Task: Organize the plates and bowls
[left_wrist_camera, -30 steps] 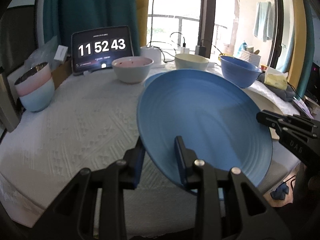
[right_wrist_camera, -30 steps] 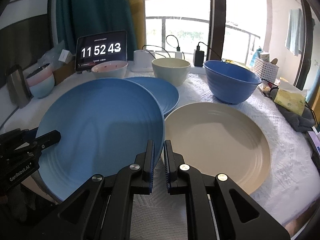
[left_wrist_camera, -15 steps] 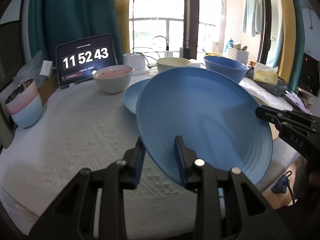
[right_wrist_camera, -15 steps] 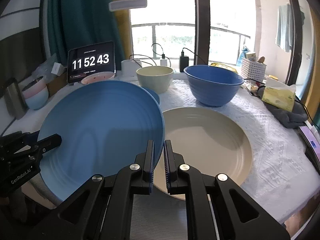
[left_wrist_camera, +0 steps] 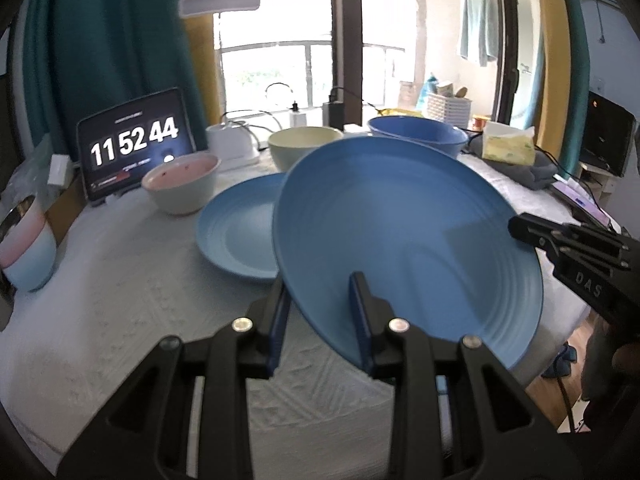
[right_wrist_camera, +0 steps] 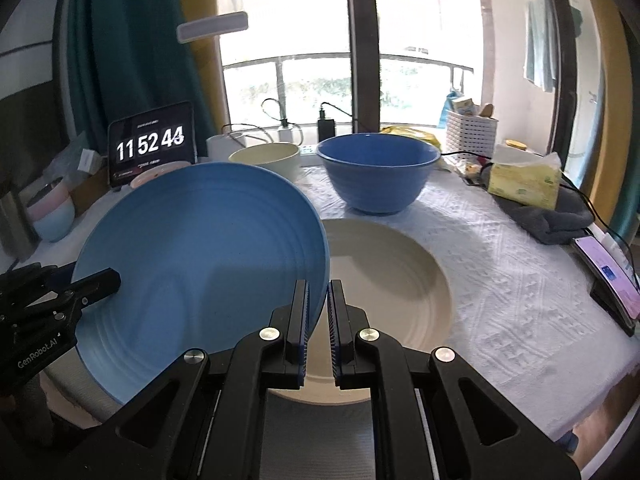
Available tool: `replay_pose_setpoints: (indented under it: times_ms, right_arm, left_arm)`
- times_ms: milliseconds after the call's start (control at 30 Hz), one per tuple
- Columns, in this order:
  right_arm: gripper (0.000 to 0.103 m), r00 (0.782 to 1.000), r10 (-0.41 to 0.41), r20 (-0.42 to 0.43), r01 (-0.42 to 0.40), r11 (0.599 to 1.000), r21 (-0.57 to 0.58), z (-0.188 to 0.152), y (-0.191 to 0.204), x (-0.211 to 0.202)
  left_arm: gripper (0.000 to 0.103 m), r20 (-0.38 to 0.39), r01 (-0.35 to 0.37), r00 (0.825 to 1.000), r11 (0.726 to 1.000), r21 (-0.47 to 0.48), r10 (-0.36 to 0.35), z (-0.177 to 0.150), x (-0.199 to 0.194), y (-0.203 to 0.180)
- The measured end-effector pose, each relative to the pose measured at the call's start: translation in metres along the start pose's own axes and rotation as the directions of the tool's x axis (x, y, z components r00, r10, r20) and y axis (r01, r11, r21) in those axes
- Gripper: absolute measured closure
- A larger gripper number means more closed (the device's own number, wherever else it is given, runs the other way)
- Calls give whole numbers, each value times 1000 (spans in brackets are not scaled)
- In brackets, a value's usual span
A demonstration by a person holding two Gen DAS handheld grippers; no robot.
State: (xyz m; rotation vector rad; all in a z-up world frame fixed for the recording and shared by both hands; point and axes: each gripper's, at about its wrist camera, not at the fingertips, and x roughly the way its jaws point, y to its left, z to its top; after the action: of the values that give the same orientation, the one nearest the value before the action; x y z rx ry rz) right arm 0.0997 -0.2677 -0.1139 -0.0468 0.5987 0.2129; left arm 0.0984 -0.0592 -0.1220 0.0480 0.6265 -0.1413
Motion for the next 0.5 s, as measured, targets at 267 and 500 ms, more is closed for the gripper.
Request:
replay_pose_setpoints:
  times_ms: [267, 500]
  right_arm:
    - [93, 999, -32, 0, 32, 999, 44, -5, -24, 2]
    - [93, 998, -62, -7, 62, 995, 71, -7, -45, 5]
  left_arm:
    - [72, -2, 28, 1000, 999, 33, -28, 10, 13, -24]
    - [72, -9, 55, 998, 997, 52, -55, 16, 28, -43]
